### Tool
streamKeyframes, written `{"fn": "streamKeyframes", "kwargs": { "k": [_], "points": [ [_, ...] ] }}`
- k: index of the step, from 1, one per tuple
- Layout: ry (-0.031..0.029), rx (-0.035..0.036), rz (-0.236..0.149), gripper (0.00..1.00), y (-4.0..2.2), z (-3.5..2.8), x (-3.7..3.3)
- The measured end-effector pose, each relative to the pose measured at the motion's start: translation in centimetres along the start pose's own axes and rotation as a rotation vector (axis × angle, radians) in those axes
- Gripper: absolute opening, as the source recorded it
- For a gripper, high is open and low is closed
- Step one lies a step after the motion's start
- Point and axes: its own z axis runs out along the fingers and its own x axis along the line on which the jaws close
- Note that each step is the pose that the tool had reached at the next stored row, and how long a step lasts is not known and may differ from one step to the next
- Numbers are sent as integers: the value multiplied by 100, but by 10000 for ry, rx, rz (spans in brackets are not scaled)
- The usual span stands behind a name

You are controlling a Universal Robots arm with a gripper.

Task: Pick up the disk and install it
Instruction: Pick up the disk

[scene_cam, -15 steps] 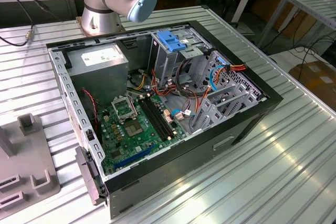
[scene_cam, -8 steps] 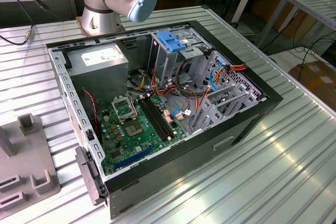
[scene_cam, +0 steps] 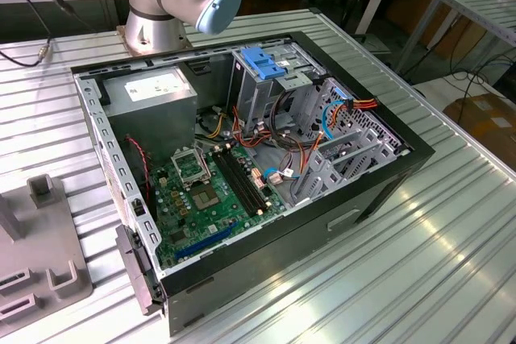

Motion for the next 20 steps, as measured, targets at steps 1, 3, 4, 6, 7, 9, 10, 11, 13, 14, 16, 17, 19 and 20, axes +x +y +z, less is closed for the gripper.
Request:
{"fn": "streamKeyframes", "kwargs": {
  "k": [1,3,4,6,7,9,10,11,13,14,16,17,19,20],
  "points": [
    [0,0,0,37,0,-19,0],
    [1,0,0,37,0,-51,0],
    [0,0,0,37,0,-62,0],
    [0,0,-1,37,-1,-100,0],
    [0,0,0,37,-1,-113,0],
    [0,0,0,37,-1,-137,0],
    [0,-1,0,37,-1,-149,0],
    [0,0,0,37,-1,-160,0],
    [1,-1,0,37,-1,-185,0],
    [1,-1,0,37,-1,-198,0],
    [0,0,0,37,-1,-223,0],
    [0,0,0,37,-1,-238,0],
    [0,0,0,37,-1,-258,0],
    [0,0,0,37,-2,-269,0]
  ]
}}
